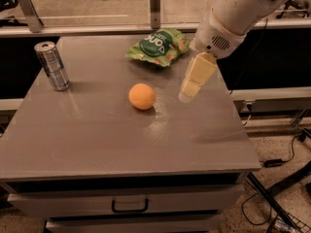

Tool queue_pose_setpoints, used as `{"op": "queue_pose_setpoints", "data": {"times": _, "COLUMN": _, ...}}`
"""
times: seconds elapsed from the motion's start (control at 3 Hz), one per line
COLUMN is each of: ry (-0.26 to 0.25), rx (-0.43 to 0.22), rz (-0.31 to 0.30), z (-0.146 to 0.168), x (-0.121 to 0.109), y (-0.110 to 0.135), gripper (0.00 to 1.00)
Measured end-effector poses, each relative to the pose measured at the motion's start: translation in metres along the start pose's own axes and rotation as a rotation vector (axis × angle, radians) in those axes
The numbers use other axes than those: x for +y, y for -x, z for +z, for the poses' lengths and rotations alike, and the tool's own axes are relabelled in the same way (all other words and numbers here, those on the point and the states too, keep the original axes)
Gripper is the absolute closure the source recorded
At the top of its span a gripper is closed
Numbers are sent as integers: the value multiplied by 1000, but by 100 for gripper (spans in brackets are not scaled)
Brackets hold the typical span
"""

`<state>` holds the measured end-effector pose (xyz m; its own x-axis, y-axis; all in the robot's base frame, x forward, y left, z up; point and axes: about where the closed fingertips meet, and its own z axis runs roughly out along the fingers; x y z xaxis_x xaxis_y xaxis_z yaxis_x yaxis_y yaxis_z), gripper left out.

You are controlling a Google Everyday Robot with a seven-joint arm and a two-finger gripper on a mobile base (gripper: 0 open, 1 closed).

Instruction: Move orange near redbull can

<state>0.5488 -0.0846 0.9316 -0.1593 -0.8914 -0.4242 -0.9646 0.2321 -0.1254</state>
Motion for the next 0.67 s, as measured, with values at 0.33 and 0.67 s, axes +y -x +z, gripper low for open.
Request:
{"op": "queue_pose_setpoints", "data": {"times": 0.33, "ry": 25, "rx": -14, "rz": -34, "z": 25, "x": 0, "y": 21, "gripper": 0}}
{"op": "queue_pose_setpoints", "data": {"times": 0.67, "ry": 40, "rx": -12, "rz": -64, "z": 52, "x": 4, "y": 35, "gripper": 0}}
